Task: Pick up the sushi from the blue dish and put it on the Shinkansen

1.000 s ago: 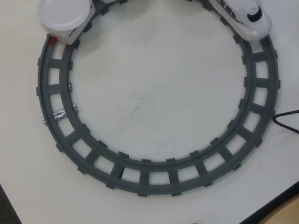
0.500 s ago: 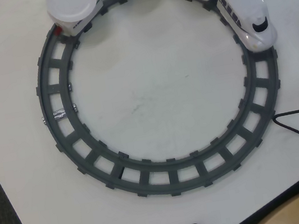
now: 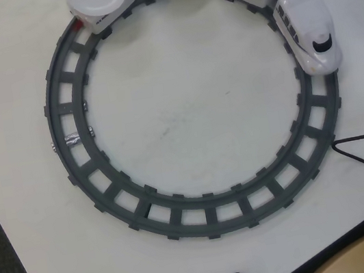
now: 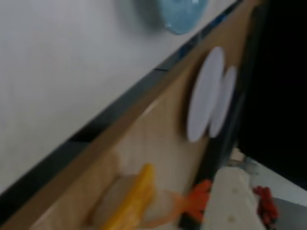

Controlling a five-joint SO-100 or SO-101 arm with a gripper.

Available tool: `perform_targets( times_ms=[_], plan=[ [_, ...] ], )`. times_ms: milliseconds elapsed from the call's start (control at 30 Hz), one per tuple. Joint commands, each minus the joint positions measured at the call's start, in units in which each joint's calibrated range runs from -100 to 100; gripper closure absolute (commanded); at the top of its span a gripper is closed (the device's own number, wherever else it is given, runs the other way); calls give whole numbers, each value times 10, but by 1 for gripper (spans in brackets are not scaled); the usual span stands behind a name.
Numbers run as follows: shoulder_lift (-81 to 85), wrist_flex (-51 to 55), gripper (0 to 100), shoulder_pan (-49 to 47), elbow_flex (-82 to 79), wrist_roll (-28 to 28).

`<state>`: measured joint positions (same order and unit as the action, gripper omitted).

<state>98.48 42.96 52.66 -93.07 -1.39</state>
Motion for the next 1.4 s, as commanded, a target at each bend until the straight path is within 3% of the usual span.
perform_targets(
  times_ms=[0,200,300,500,733,1067,1233,1367],
  plan=[
    [3,-71,74,3,20,-3],
    [2,-175,74,3,20,-2],
    [-1,-173,74,3,29,-2],
    [-119,36,73,-32,174,30],
    [-429,163,73,-31,560,73],
    [-833,328,74,-22,1013,66],
    [-1009,392,73,-52,1143,16],
    [-1121,412,73,-73,1206,8]
  ],
)
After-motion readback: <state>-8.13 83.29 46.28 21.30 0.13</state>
